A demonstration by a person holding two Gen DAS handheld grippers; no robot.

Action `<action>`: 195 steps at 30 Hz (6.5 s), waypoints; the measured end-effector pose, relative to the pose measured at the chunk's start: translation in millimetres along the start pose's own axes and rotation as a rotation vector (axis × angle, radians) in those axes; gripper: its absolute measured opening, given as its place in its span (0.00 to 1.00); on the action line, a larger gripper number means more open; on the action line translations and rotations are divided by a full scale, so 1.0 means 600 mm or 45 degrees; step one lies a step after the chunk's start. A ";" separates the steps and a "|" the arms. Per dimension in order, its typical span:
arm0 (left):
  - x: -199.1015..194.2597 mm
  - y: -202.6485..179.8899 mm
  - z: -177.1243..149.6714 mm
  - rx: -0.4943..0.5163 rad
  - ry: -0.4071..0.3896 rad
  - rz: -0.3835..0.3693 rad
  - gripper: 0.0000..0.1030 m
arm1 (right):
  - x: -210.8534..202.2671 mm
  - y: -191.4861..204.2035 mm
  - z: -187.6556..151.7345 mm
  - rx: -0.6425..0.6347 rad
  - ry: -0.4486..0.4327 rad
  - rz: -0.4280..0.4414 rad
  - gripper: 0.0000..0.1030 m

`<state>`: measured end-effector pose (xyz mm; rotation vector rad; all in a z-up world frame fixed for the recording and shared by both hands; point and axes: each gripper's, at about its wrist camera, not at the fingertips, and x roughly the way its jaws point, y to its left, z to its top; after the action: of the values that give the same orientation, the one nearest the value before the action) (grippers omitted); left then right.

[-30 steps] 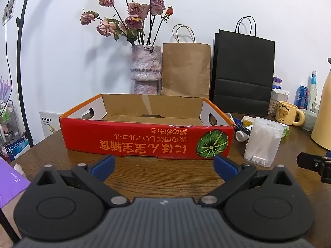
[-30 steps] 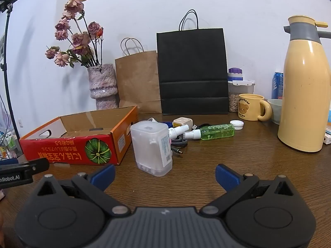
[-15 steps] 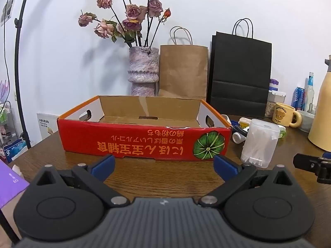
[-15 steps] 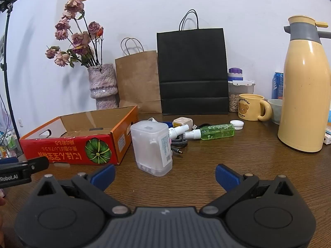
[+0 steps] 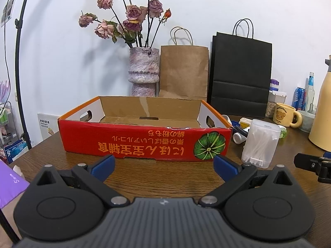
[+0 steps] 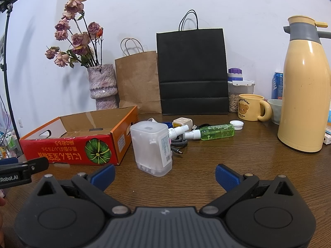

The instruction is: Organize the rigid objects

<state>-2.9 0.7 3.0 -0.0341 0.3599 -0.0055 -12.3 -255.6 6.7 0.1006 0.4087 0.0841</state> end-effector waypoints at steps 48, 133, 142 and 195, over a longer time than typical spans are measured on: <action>-0.001 -0.003 0.001 0.004 -0.001 0.002 1.00 | -0.002 0.000 0.000 0.001 -0.005 0.001 1.00; 0.368 0.339 0.184 -0.378 0.590 0.306 0.41 | 0.239 0.083 0.073 0.055 0.103 -0.377 1.00; 0.369 0.338 0.179 -0.387 0.591 0.274 0.22 | 0.245 0.080 0.069 0.051 0.115 -0.370 0.93; 0.366 0.335 0.179 -0.358 0.575 0.280 0.22 | 0.364 0.333 0.202 -0.052 -0.012 0.082 0.64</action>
<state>240.1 202.4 19.3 -0.2743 0.8129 0.2589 223.8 -44.8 54.4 0.0743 0.3940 0.1556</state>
